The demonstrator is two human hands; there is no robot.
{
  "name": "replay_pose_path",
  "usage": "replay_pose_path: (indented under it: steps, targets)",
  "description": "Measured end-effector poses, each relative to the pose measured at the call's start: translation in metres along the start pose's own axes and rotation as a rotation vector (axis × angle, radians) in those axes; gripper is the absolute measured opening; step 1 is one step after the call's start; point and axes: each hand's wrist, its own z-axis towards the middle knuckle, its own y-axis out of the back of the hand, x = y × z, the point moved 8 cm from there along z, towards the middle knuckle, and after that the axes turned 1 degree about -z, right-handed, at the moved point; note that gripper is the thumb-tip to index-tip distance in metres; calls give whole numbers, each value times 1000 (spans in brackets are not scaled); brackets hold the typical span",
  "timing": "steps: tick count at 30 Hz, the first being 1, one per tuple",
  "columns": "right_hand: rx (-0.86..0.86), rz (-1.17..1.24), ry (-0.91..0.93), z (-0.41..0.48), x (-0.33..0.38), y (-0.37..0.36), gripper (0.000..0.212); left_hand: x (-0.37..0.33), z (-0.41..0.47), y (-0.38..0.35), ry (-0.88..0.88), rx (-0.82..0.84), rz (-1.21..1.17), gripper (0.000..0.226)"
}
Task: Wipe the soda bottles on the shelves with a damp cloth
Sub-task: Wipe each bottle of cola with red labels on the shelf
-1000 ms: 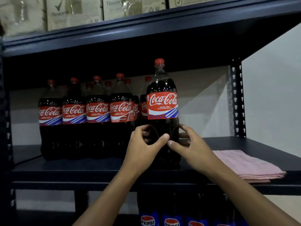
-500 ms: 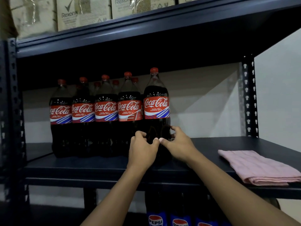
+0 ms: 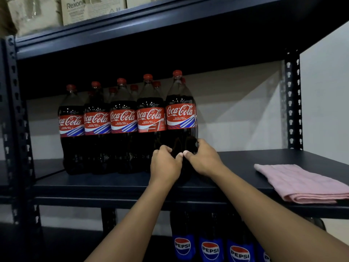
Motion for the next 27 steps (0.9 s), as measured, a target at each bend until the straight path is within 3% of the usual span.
replay_pose_path:
  steps: [6,11,16,19,23,24,27]
  targets:
    - [13,-6,-3,0,1,2,58,-3,-4,-1,8,1,33,47]
    - [30,9,-25,-19,7,12,45,-13,-21,2,-16,29,126,50]
    - [-58,-330,90,-54,20,66,37,-26,-44,15,-176,8,52,26]
    - [6,-629,5,-70,1,111,61,-36,-74,21,-337,31,-63,8]
    - [240,-813,-231,-91,-47,147,121,-53,-128,26,-624,6,-165,10]
    - [313,-782,-249,-99,-57,147,125,-55,-141,24,-688,3,-186,12]
    - [432,-725,-189,-121,-64,142,112,-45,-174,7,-780,68,-212,18]
